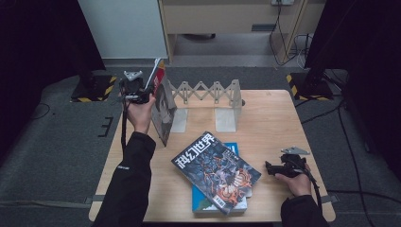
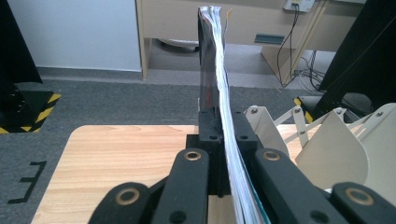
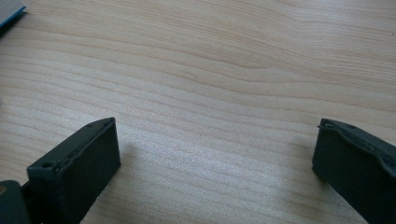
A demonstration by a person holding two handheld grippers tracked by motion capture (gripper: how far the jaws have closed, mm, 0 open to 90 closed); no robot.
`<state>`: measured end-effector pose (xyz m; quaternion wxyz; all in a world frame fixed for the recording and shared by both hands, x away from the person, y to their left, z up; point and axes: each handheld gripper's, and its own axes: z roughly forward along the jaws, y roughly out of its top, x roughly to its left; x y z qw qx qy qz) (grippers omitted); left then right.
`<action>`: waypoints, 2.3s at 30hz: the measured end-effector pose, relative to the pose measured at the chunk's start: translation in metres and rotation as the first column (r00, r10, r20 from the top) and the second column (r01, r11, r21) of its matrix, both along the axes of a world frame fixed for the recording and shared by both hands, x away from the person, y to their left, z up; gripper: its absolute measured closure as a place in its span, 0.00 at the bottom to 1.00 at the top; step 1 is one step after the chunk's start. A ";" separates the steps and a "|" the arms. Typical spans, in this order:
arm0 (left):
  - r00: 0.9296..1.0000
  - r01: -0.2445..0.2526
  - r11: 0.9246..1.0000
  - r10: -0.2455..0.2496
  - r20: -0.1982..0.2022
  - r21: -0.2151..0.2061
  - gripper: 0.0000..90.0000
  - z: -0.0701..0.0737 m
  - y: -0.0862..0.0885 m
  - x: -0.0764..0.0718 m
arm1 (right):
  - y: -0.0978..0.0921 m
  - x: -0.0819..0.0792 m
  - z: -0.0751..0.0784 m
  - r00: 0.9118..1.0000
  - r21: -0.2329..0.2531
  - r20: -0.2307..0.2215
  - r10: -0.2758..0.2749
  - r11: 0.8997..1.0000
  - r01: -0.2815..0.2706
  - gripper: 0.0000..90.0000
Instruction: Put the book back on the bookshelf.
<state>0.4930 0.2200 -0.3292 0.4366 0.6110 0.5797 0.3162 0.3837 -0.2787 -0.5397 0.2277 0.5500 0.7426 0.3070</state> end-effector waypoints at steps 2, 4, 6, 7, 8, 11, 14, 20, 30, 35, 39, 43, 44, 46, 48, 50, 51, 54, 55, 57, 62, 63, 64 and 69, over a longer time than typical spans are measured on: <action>1.000 0.003 1.000 -0.003 -0.001 0.005 0.95 0.000 0.000 0.000 | 0.000 0.000 0.000 1.000 0.000 0.000 0.000 1.000 0.000 0.01; 1.000 0.014 1.000 -0.014 -0.003 0.015 0.95 0.000 -0.001 0.000 | 0.000 0.000 0.000 1.000 0.001 0.000 0.000 1.000 0.000 0.01; 1.000 0.019 1.000 -0.019 -0.003 0.015 0.95 0.000 -0.001 -0.001 | 0.000 0.000 0.000 1.000 0.002 -0.001 -0.001 1.000 0.001 0.01; 1.000 0.022 1.000 -0.022 -0.004 0.013 0.95 0.000 -0.001 -0.001 | 0.000 0.000 0.000 1.000 0.001 0.000 0.000 1.000 0.000 0.01; 1.000 0.026 1.000 -0.026 -0.003 0.011 0.94 0.000 -0.001 -0.001 | 0.000 0.000 0.000 1.000 0.001 0.000 0.000 1.000 0.000 0.01; 0.999 0.033 0.999 -0.033 -0.001 0.006 0.90 0.001 0.000 -0.002 | 0.000 0.000 0.000 1.000 0.002 -0.001 -0.001 1.000 0.001 0.01; 0.998 0.054 0.999 -0.054 0.014 0.001 0.82 0.002 0.000 -0.005 | 0.000 0.000 0.000 1.000 0.001 0.000 0.000 1.000 0.000 0.01; 0.994 0.084 0.996 -0.083 0.076 -0.004 0.67 0.005 0.003 -0.014 | 0.000 0.000 0.000 1.000 0.001 0.000 0.006 1.000 -0.006 0.01; 0.983 0.130 0.991 -0.126 0.132 -0.020 0.51 0.011 0.018 -0.035 | 0.000 0.000 0.000 1.000 0.001 0.000 0.006 1.000 -0.006 0.01; 0.977 0.157 0.987 -0.152 0.151 -0.021 0.45 0.014 0.024 -0.050 | 0.000 0.000 0.000 1.000 0.003 0.000 0.003 1.000 -0.003 0.01; 0.973 0.181 0.983 -0.175 0.152 -0.029 0.40 0.013 0.028 -0.061 | 0.000 0.000 0.000 1.000 0.003 0.001 0.002 1.000 -0.002 0.01; 0.970 0.201 0.979 -0.196 0.146 -0.024 0.35 0.009 0.029 -0.073 | 0.001 0.000 0.000 1.000 0.003 0.000 0.001 1.000 -0.001 0.01; 0.969 0.208 0.978 -0.202 0.144 -0.025 0.35 0.008 0.029 -0.077 | 0.001 0.000 0.000 1.000 0.003 0.000 0.002 1.000 -0.002 0.01; 0.968 0.215 0.976 -0.210 0.140 -0.023 0.35 0.006 0.030 -0.081 | 0.001 0.000 0.000 1.000 0.003 0.000 0.001 1.000 -0.001 0.01; 0.966 0.228 0.973 -0.223 0.132 -0.026 0.35 0.003 0.030 -0.090 | 0.001 0.000 0.000 1.000 0.003 0.000 0.001 1.000 -0.001 0.01; 0.965 0.234 0.972 -0.229 0.128 -0.021 0.33 0.000 0.030 -0.096 | 0.001 0.000 0.000 1.000 0.003 0.000 0.001 1.000 -0.001 0.01; 0.964 0.235 0.972 -0.231 0.129 -0.018 0.32 -0.002 0.031 -0.099 | 0.001 0.000 0.000 1.000 0.003 0.000 0.001 1.000 -0.001 0.01; 0.962 0.250 0.968 -0.245 0.120 -0.032 0.33 -0.006 0.031 -0.106 | 0.001 0.000 0.000 1.000 0.003 0.000 0.001 1.000 -0.001 0.01; 0.961 0.257 0.966 -0.251 0.115 -0.036 0.33 -0.008 0.032 -0.108 | 0.001 0.000 0.000 1.000 0.003 0.000 0.001 1.000 -0.001 0.01; 0.959 0.264 0.964 -0.259 0.118 -0.034 0.33 -0.014 0.031 -0.113 | 0.000 0.000 0.000 1.000 0.003 0.000 0.001 1.000 -0.001 0.01; 0.955 0.281 0.959 -0.278 0.104 -0.024 0.31 -0.033 0.029 -0.123 | 0.001 0.000 0.000 1.000 0.003 0.000 0.001 1.000 -0.001 0.01; 0.956 0.284 0.958 -0.280 0.091 -0.028 0.31 -0.037 0.028 -0.125 | 0.000 0.000 0.000 1.000 0.003 0.000 0.001 1.000 -0.001 0.01; 0.955 0.288 0.957 -0.284 0.084 -0.034 0.31 -0.040 0.028 -0.126 | 0.000 0.000 0.000 1.000 0.004 0.000 0.001 1.000 -0.001 0.01; 0.947 0.319 0.946 -0.318 0.038 -0.052 0.27 -0.065 0.024 -0.129 | 0.000 0.000 0.000 1.000 0.004 -0.001 0.001 1.000 -0.001 0.01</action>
